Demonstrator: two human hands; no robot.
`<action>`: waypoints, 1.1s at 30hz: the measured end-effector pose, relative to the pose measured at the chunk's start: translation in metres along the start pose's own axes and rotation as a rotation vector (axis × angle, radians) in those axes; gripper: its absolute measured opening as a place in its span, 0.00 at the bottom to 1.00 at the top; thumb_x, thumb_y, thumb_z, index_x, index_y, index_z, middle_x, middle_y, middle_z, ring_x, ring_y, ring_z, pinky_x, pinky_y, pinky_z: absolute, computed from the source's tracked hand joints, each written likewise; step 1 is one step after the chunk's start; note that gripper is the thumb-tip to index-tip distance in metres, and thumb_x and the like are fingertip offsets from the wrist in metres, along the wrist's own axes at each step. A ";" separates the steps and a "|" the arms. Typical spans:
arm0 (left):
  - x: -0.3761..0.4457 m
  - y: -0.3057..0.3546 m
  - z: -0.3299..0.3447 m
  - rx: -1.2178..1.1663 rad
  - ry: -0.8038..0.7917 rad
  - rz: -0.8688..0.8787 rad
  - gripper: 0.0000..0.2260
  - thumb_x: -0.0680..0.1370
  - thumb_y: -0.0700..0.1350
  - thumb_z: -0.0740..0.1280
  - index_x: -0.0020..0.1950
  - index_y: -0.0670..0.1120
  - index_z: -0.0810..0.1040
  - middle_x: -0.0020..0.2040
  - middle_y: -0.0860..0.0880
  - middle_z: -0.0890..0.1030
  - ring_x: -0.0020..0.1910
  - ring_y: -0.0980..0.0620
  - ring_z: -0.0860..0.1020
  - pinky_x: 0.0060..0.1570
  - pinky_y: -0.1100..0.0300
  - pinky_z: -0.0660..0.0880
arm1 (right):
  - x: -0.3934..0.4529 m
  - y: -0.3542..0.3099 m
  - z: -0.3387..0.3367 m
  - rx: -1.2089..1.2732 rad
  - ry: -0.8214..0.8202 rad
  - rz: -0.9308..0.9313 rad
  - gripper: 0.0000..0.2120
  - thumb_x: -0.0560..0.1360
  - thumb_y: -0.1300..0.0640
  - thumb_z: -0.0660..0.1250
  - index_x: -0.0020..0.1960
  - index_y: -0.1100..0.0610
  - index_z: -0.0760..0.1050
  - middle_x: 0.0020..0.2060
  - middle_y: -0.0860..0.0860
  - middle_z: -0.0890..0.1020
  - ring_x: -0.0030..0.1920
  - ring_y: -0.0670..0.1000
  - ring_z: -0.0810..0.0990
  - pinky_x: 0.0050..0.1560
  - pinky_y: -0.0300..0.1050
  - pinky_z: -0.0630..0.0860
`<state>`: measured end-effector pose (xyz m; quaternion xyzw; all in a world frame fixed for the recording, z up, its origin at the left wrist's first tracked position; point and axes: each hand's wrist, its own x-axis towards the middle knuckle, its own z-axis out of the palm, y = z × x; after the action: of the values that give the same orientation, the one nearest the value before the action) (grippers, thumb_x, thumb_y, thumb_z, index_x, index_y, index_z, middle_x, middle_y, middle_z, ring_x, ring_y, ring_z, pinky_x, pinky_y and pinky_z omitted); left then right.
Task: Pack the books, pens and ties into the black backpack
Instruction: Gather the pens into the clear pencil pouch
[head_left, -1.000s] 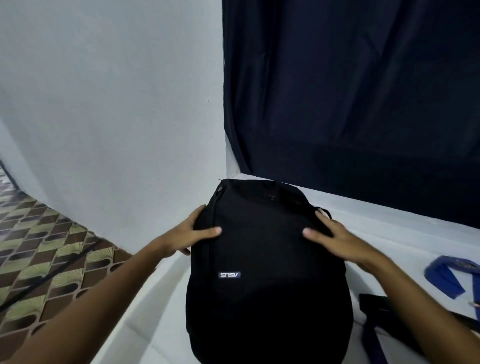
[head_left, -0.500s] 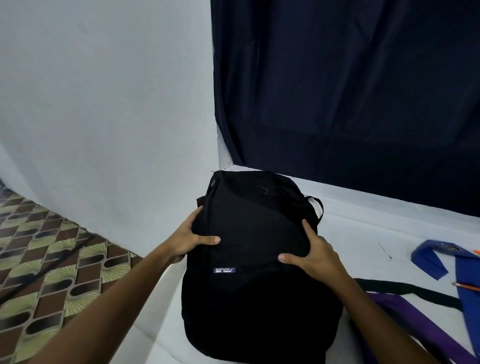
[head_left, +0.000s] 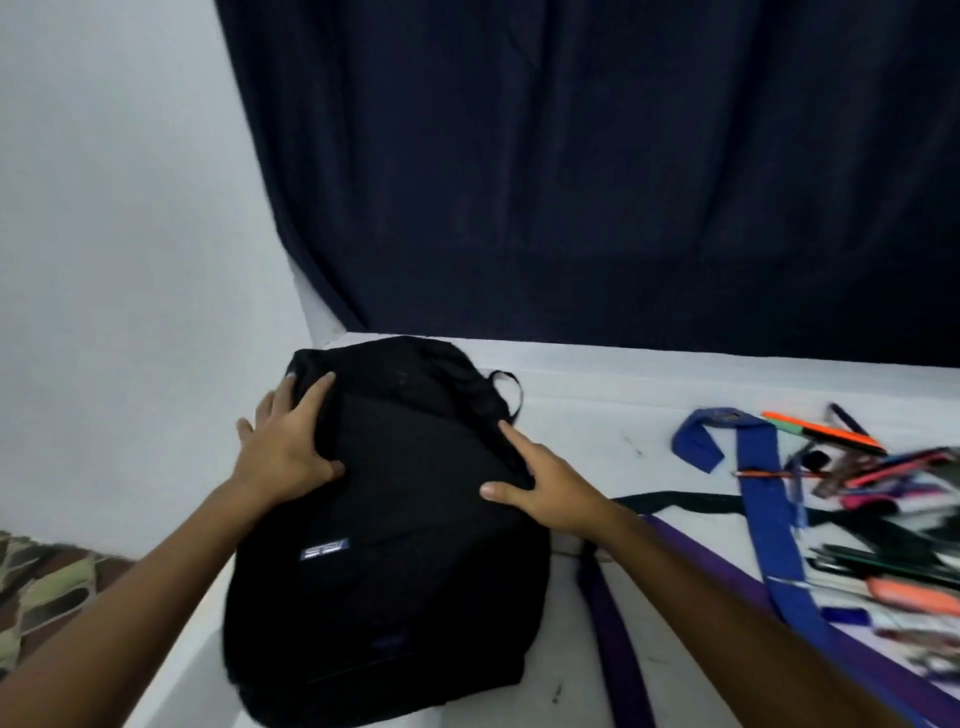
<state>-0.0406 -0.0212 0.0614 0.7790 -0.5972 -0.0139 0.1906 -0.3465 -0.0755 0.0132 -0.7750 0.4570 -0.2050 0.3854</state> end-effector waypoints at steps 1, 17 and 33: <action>0.000 0.026 0.002 0.052 0.031 0.069 0.48 0.65 0.51 0.78 0.78 0.56 0.55 0.78 0.42 0.54 0.77 0.39 0.51 0.71 0.34 0.53 | -0.012 0.007 -0.012 0.001 0.024 -0.002 0.40 0.72 0.37 0.68 0.77 0.42 0.51 0.73 0.49 0.65 0.72 0.49 0.65 0.70 0.46 0.65; -0.114 0.476 0.197 -0.213 -0.439 0.820 0.35 0.72 0.57 0.68 0.77 0.56 0.59 0.78 0.49 0.56 0.78 0.45 0.49 0.75 0.47 0.51 | -0.322 0.229 -0.282 -0.254 0.525 0.388 0.32 0.71 0.34 0.64 0.70 0.47 0.70 0.64 0.43 0.75 0.60 0.46 0.77 0.60 0.47 0.75; -0.150 0.710 0.305 -0.819 -0.668 0.099 0.28 0.75 0.47 0.71 0.73 0.48 0.66 0.69 0.44 0.70 0.66 0.45 0.72 0.62 0.48 0.74 | -0.316 0.384 -0.396 -0.109 0.616 0.754 0.15 0.77 0.54 0.64 0.62 0.55 0.77 0.59 0.53 0.80 0.56 0.52 0.78 0.58 0.47 0.75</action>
<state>-0.8169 -0.1180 -0.0292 0.5649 -0.6071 -0.4843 0.2789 -0.9804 -0.0733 -0.0323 -0.4778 0.8088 -0.2467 0.2383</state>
